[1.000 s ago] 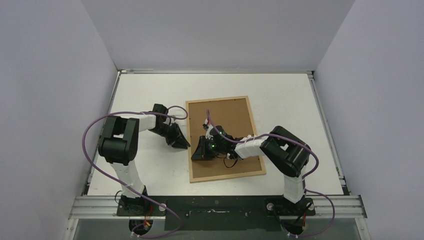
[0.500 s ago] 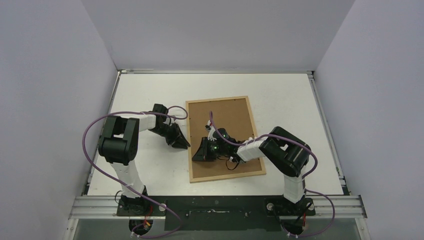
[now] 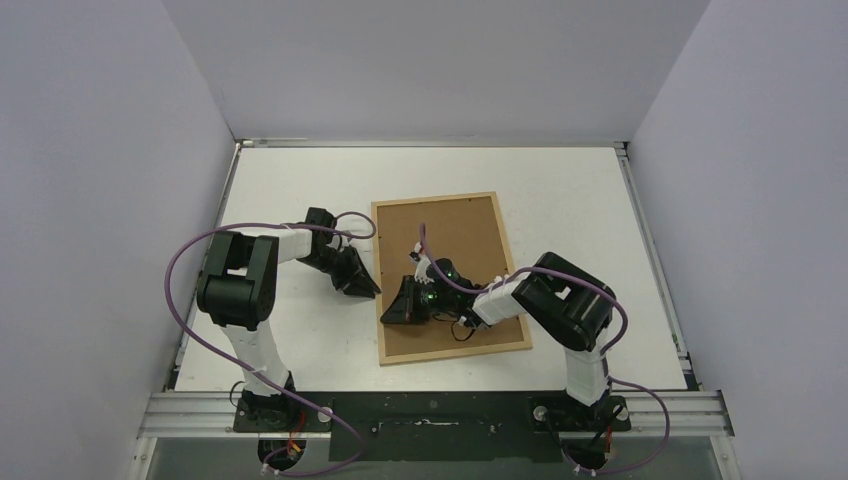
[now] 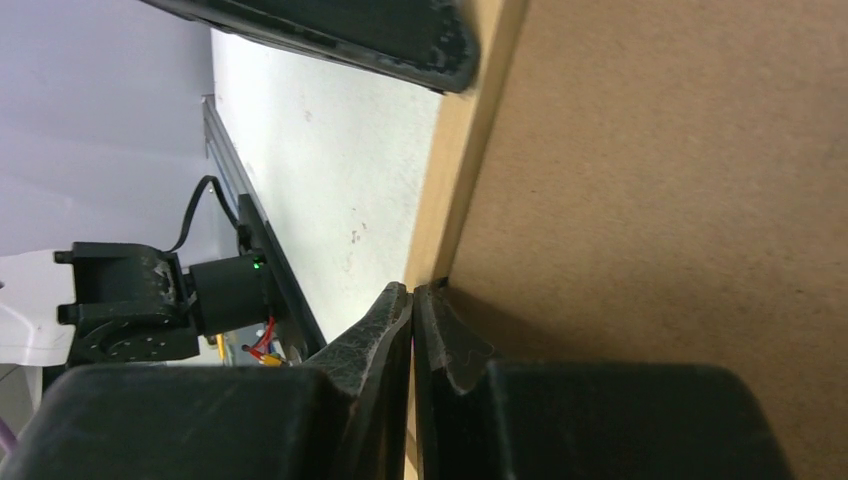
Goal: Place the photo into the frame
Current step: Install the photo frame at the center of the board.
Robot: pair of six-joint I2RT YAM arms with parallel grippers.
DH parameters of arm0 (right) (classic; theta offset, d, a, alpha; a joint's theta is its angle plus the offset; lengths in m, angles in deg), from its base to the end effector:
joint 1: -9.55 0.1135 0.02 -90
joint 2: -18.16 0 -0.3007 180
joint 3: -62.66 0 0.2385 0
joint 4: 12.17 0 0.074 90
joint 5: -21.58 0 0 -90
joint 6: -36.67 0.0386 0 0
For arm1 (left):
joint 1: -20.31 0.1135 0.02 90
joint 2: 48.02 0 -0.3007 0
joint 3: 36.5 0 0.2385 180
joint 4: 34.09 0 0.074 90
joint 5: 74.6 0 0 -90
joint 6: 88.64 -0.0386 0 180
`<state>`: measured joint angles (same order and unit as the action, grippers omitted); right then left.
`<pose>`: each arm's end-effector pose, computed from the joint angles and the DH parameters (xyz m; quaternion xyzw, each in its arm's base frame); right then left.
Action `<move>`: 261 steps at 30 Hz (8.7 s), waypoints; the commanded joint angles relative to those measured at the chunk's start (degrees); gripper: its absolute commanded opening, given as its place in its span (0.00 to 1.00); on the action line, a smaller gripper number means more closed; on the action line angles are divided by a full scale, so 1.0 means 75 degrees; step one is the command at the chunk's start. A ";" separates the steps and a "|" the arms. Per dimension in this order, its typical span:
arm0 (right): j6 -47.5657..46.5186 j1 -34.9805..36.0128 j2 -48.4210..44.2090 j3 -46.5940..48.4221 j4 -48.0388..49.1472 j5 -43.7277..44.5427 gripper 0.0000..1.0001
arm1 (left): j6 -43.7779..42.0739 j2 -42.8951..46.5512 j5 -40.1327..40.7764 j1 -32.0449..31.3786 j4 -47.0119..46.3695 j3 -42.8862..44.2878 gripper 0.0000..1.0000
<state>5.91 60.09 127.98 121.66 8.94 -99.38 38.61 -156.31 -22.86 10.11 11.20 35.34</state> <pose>0.2171 0.2949 0.1584 -0.0704 0.8412 0.5287 0.0895 0.3119 -0.0804 0.1541 0.1974 -0.9217 0.3266 0.0692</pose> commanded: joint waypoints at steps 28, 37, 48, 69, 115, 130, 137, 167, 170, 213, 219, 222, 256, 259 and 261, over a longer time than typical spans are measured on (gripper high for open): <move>-0.1284 0.0195 0.0034 0.1656 -0.6100 0.3159 0.01 | -0.0384 -0.0760 0.2318 -0.0262 0.0297 -0.0397 0.16; -0.1489 0.0471 -0.0515 0.2160 -0.7359 0.4696 0.15 | -0.0382 -0.0781 0.2465 -0.0259 0.0446 -0.0299 0.17; -0.1309 0.0548 -0.1271 0.2054 -0.5197 0.2603 0.32 | -0.0380 -0.0359 0.1831 -0.0332 0.0158 -0.0360 0.26; 0.0188 0.0551 -0.0982 0.0586 -0.1904 0.1943 0.00 | -0.0010 -0.0527 0.1982 -0.0527 -0.0169 -0.0909 0.20; 0.0188 0.0632 -0.1010 0.0369 -0.2841 0.2007 0.11 | -0.0003 -0.0692 0.2030 -0.0530 -0.0178 -0.0911 0.19; -0.0014 0.0597 -0.1277 0.0387 -0.2641 0.1971 0.00 | -0.0013 -0.0711 0.2037 -0.0530 -0.0180 -0.0915 0.19; 0.0023 0.0597 -0.1371 0.0238 -0.2093 0.1760 0.00 | -0.0021 -0.0725 0.2031 -0.0536 -0.0194 -0.0923 0.19; 0.0128 0.0550 -0.0758 0.0346 -0.2137 0.1644 0.00 | -0.0034 -0.0690 0.2043 -0.0527 -0.0152 -0.0945 0.18; 0.0136 0.0538 -0.0706 0.0357 -0.2191 0.1681 0.00 | -0.0034 -0.0689 0.2043 -0.0528 -0.0158 -0.0945 0.18; -0.0755 0.0655 -0.2038 0.0855 -0.3498 0.2983 0.49 | -0.0136 -0.0609 0.2081 -0.0507 0.0097 -0.0666 0.18; 0.0085 0.0608 -0.1390 0.0437 -0.1753 0.2065 0.25 | -0.0095 -0.0560 0.1670 -0.0513 -0.0167 -0.0761 0.21; 0.0448 0.0582 -0.1047 0.0243 -0.1307 0.1902 0.13 | -0.0110 -0.0561 0.1734 -0.0505 -0.0105 -0.0758 0.23; 0.0808 0.0398 -0.0951 -0.0620 -0.1344 0.1849 0.07 | -0.0064 -0.0795 0.1996 -0.0505 -0.0028 -0.0749 0.22; 0.0780 0.0398 -0.0928 -0.0586 -0.1256 0.1797 0.07 | -0.0068 -0.0812 0.1996 -0.0504 -0.0043 -0.0764 0.22; 0.0761 0.0397 -0.1033 -0.0633 -0.1072 0.1826 0.08 | -0.0060 -0.0819 0.1996 -0.0513 -0.0044 -0.0760 0.21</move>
<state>12.99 63.20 121.86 118.33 0.28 -86.09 41.19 -156.98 -26.29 7.67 10.81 33.09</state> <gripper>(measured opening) 0.075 0.221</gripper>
